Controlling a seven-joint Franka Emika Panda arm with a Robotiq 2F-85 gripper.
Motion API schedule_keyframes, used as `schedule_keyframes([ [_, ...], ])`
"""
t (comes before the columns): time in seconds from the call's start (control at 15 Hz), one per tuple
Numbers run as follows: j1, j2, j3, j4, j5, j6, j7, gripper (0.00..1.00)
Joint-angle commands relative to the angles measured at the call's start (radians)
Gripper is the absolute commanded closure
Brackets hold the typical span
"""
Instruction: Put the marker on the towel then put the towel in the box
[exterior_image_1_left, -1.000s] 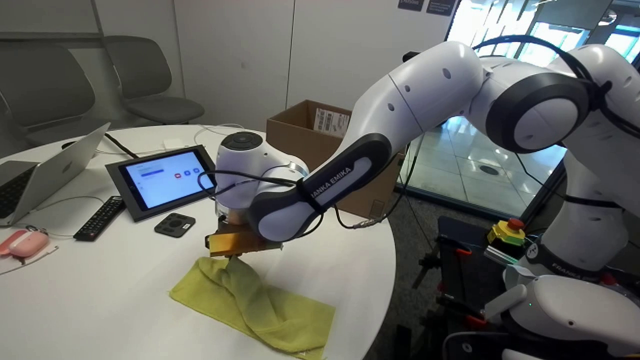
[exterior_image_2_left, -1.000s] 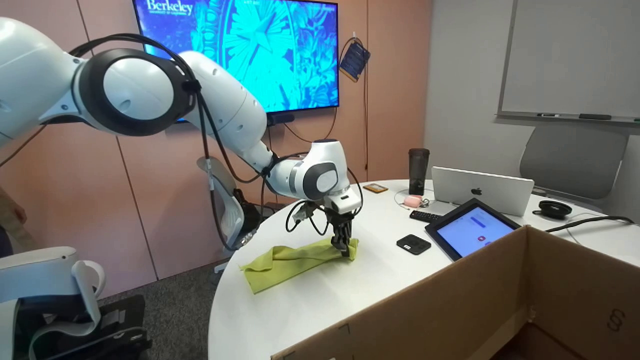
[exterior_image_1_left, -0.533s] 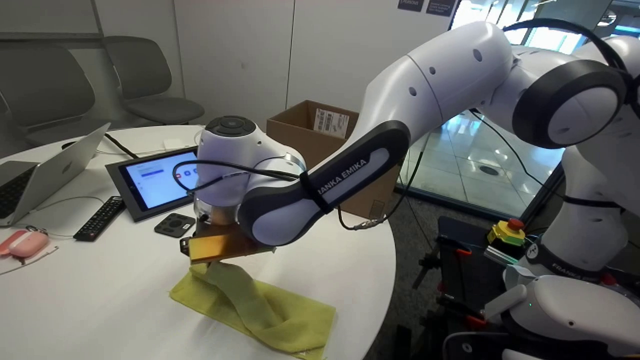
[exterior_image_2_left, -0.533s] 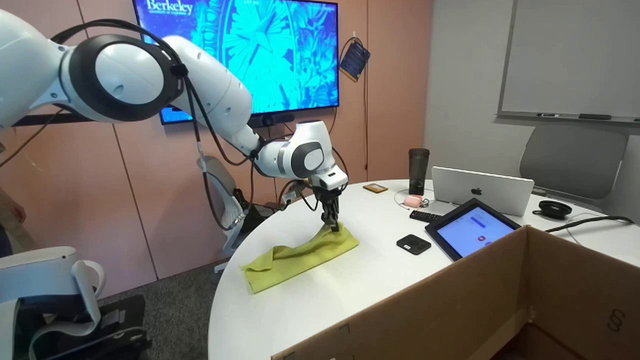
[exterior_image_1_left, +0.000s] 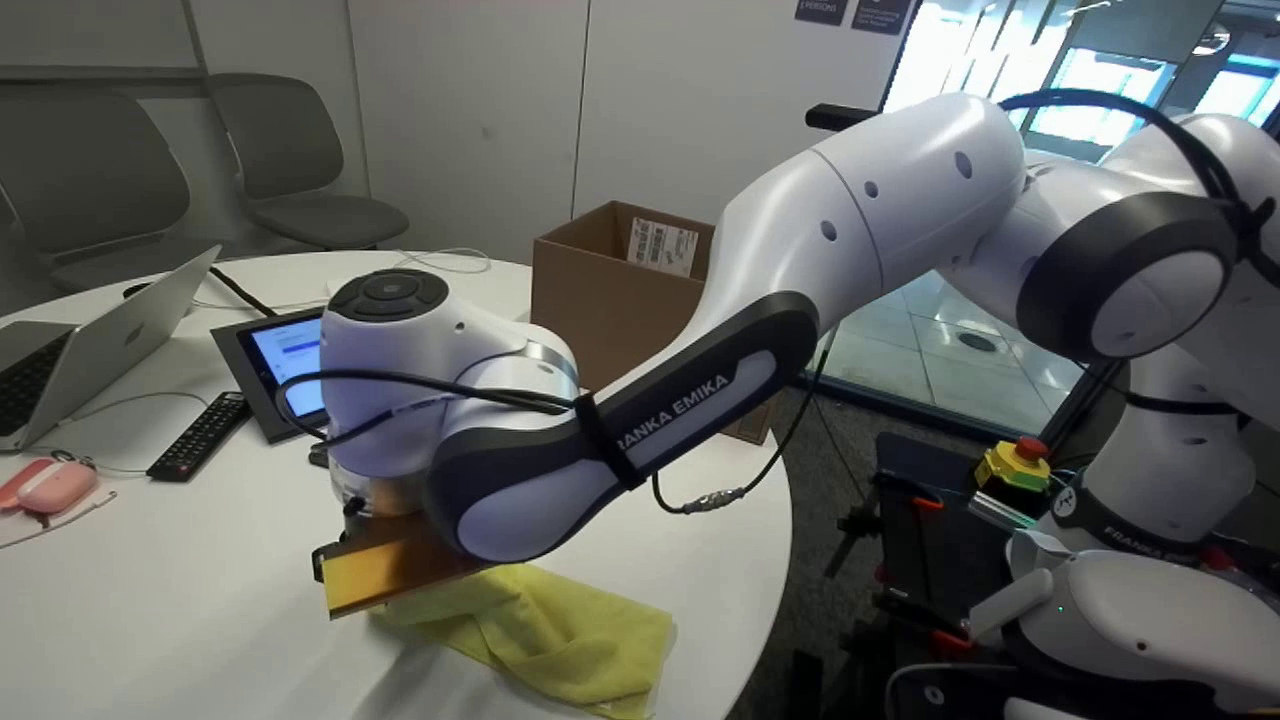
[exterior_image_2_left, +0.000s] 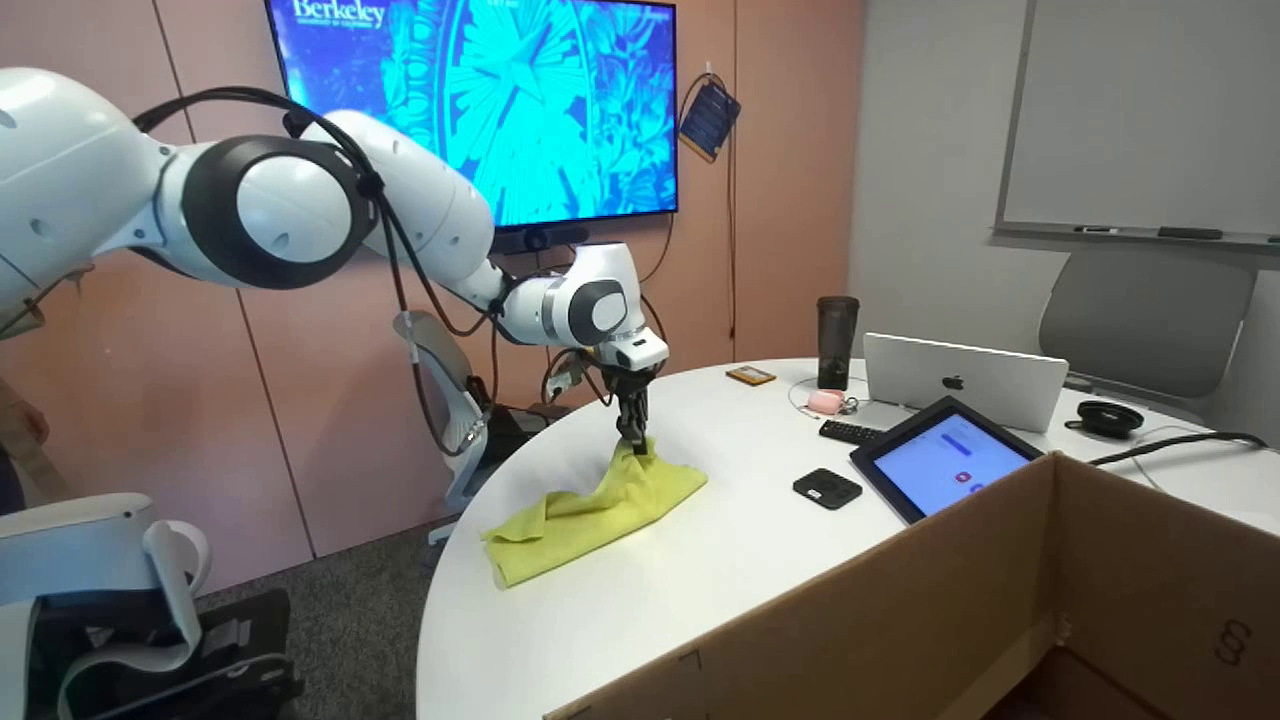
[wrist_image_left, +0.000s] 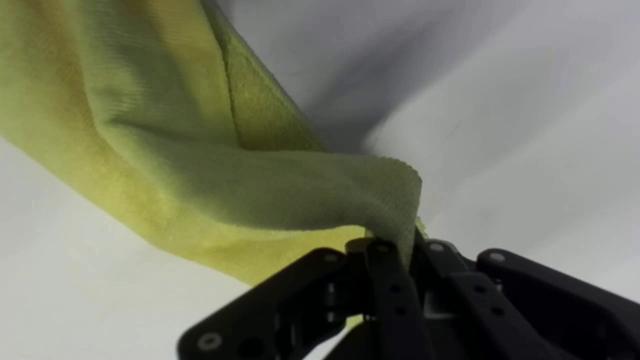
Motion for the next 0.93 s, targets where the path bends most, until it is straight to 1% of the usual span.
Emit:
schedule_keyframes([
  [0.0, -0.003, 0.092, 0.019, 0.159, 0.0, -0.059, -0.005, 0.68],
  [0.07, -0.003, 0.094, 0.024, 0.167, 0.001, -0.054, -0.011, 0.59],
  [0.2, 0.0, 0.099, 0.033, 0.191, 0.002, -0.049, -0.018, 0.45],
  [0.27, 0.002, 0.089, 0.039, 0.186, 0.008, -0.043, -0.027, 0.35],
  [0.4, 0.009, 0.078, 0.05, 0.193, 0.004, -0.031, -0.034, 0.21],
  [0.47, 0.011, 0.073, 0.059, 0.197, 0.004, -0.028, -0.045, 0.12],
  [0.53, 0.013, 0.059, 0.068, 0.185, 0.001, -0.026, -0.065, 0.05],
  [0.6, 0.009, 0.043, 0.085, 0.164, 0.0, -0.027, -0.113, 0.0],
  [0.67, -0.005, 0.023, 0.117, 0.134, 0.007, -0.013, -0.185, 0.0],
  [0.87, -0.043, -0.058, 0.174, -0.02, 0.008, 0.024, -0.357, 0.0],
])
